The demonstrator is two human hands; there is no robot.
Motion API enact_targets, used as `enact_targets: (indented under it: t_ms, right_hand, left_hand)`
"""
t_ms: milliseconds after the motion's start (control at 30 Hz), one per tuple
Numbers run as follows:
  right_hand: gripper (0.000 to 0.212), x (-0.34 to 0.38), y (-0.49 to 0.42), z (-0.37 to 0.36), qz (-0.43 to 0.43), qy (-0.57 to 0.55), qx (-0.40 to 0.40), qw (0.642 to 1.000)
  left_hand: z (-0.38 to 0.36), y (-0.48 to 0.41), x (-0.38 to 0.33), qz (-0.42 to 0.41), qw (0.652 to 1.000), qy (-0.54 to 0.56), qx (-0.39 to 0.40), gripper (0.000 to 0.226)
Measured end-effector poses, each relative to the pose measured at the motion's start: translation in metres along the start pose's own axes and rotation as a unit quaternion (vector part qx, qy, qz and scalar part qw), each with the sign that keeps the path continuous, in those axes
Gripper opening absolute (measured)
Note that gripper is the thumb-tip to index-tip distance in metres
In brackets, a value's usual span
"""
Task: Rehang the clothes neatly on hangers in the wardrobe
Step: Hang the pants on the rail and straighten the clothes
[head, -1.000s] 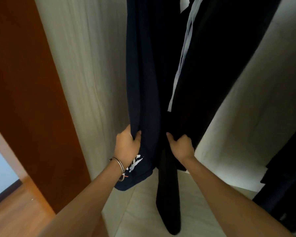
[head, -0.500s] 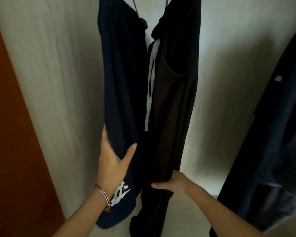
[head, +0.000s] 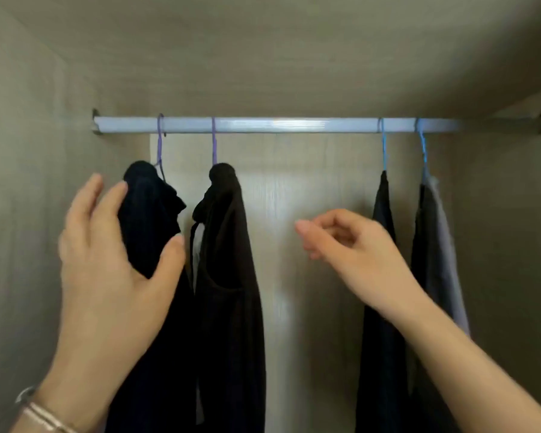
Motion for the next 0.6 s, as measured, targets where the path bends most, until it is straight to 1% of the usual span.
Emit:
enact_targets:
  t_ms: [67, 100, 133, 200, 233, 267, 300, 333, 367, 400, 433, 500, 533, 567, 600]
  right_hand:
    - [0.031, 0.021, -0.015, 0.043, 0.065, 0.043, -0.077, 0.994]
    - [0.028, 0.029, -0.023, 0.065, 0.089, 0.083, -0.109, 0.987]
    - [0.024, 0.036, -0.03, 0.086, 0.106, 0.135, -0.138, 0.976]
    - [0.014, 0.032, -0.051, 0.122, 0.107, 0.226, -0.167, 0.954]
    - [0.012, 0.021, -0.065, 0.138, 0.075, 0.259, -0.163, 0.949]
    - [0.024, 0.005, -0.078, 0.149, 0.019, 0.293, -0.143, 0.945]
    - [0.039, -0.013, -0.089, 0.157, -0.047, 0.326, -0.108, 0.938]
    - [0.049, -0.031, -0.097, 0.163, -0.102, 0.345, -0.074, 0.93]
    - [0.052, -0.045, -0.102, 0.168, -0.142, 0.354, -0.046, 0.923]
    - [0.049, -0.055, -0.105, 0.17, -0.17, 0.349, -0.018, 0.921]
    - [0.041, -0.062, -0.106, 0.171, -0.188, 0.326, 0.006, 0.926]
    - [0.014, -0.073, -0.106, 0.172, -0.213, 0.26, 0.039, 0.941]
    - [0.007, -0.077, -0.107, 0.173, -0.224, 0.235, 0.043, 0.945]
    - [0.007, -0.082, -0.109, 0.176, -0.232, 0.215, 0.037, 0.948]
    - [0.006, -0.085, -0.11, 0.178, -0.235, 0.193, 0.019, 0.952]
  left_hand:
    - [0.0, -0.009, -0.048, -0.082, 0.996, 0.007, -0.023, 0.06]
    - [-0.005, -0.013, -0.074, -0.127, 0.991, 0.02, -0.025, 0.05]
    - [-0.015, -0.017, -0.1, -0.155, 0.986, 0.052, -0.013, 0.04]
    - [-0.053, -0.028, -0.145, -0.148, 0.979, 0.129, 0.062, 0.02]
    - [-0.079, -0.033, -0.165, -0.127, 0.975, 0.142, 0.117, 0.017]
    - [-0.112, -0.037, -0.182, -0.101, 0.968, 0.138, 0.186, 0.019]
    - [-0.146, -0.038, -0.194, -0.064, 0.954, 0.128, 0.262, 0.021]
    - [-0.179, -0.038, -0.202, -0.02, 0.937, 0.122, 0.327, 0.019]
    - [-0.205, -0.038, -0.209, 0.018, 0.922, 0.121, 0.367, 0.016]
    - [-0.223, -0.039, -0.214, 0.041, 0.917, 0.123, 0.378, 0.016]
    - [-0.237, -0.04, -0.217, 0.055, 0.917, 0.125, 0.375, 0.021]
    - [-0.254, -0.044, -0.218, 0.071, 0.925, 0.111, 0.356, 0.035]
    - [-0.26, -0.047, -0.216, 0.075, 0.926, 0.095, 0.358, 0.04]
    - [-0.265, -0.047, -0.213, 0.077, 0.921, 0.075, 0.374, 0.04]
    - [-0.27, -0.046, -0.21, 0.077, 0.912, 0.054, 0.399, 0.035]
Point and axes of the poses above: each hand's wrist, its own y-axis away from the middle knuckle, its own z-axis out of the back of the hand, x = y × z, the point moved 6 cm from there along -y, towards the middle knuckle, and after that the axes turned 7 degrees about -y, right-handed, at the moved point
